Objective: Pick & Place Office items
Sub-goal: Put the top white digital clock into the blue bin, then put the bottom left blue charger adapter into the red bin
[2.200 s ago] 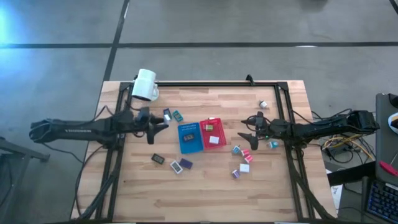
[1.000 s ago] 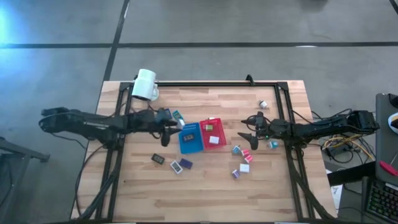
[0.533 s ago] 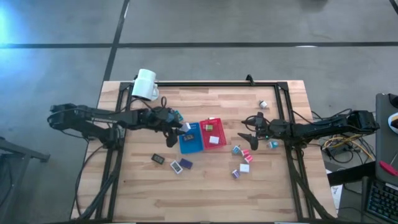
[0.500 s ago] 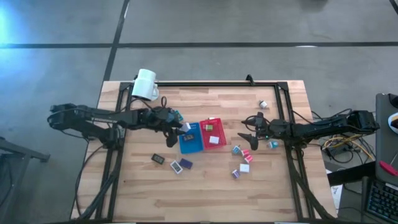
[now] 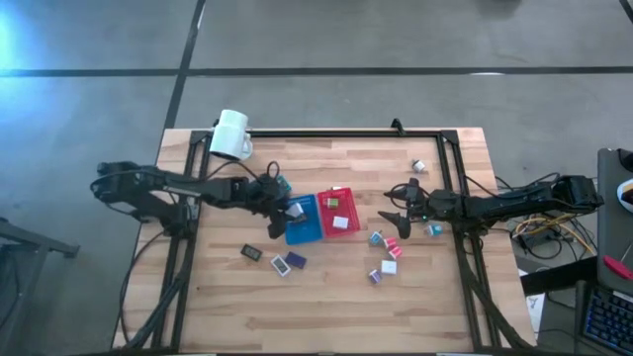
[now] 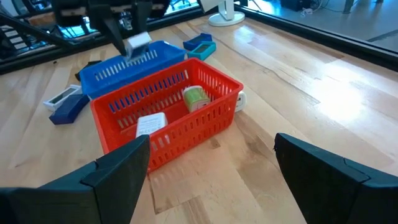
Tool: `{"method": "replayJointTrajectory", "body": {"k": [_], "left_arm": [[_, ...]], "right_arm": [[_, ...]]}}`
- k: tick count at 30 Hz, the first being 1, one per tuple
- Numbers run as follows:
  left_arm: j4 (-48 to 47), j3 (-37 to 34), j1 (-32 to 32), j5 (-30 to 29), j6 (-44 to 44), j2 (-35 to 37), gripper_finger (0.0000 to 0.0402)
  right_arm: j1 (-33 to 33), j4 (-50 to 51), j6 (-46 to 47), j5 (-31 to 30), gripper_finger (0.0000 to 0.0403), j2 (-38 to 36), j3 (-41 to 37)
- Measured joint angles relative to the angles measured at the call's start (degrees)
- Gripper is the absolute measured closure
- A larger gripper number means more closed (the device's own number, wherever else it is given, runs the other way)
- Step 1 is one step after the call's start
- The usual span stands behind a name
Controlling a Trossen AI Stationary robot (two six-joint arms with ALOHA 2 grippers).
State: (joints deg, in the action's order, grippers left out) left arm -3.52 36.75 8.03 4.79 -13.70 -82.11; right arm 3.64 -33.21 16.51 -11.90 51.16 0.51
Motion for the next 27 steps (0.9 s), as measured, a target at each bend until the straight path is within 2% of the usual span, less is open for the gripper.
{"method": "replayJointTrajectory", "body": {"k": [10, 21, 27], "left_arm": [[0.55, 2.90, 0.00, 1.59, 2.18, -1.86, 0.0250], [-0.82, 2.45, 0.00, 1.89, -0.02, -1.42, 0.0174], [-1.51, 2.45, 0.00, 1.89, -0.21, -1.42, 0.0153]], "right_arm": [[0.00, 0.00, -0.15, 0.15, 0.0067, 0.00, 0.00], [-0.02, -0.01, 0.00, 0.38, 0.0067, 0.00, 0.00], [-0.02, -0.02, 0.02, 0.56, 0.0067, 0.00, 0.00]]}}
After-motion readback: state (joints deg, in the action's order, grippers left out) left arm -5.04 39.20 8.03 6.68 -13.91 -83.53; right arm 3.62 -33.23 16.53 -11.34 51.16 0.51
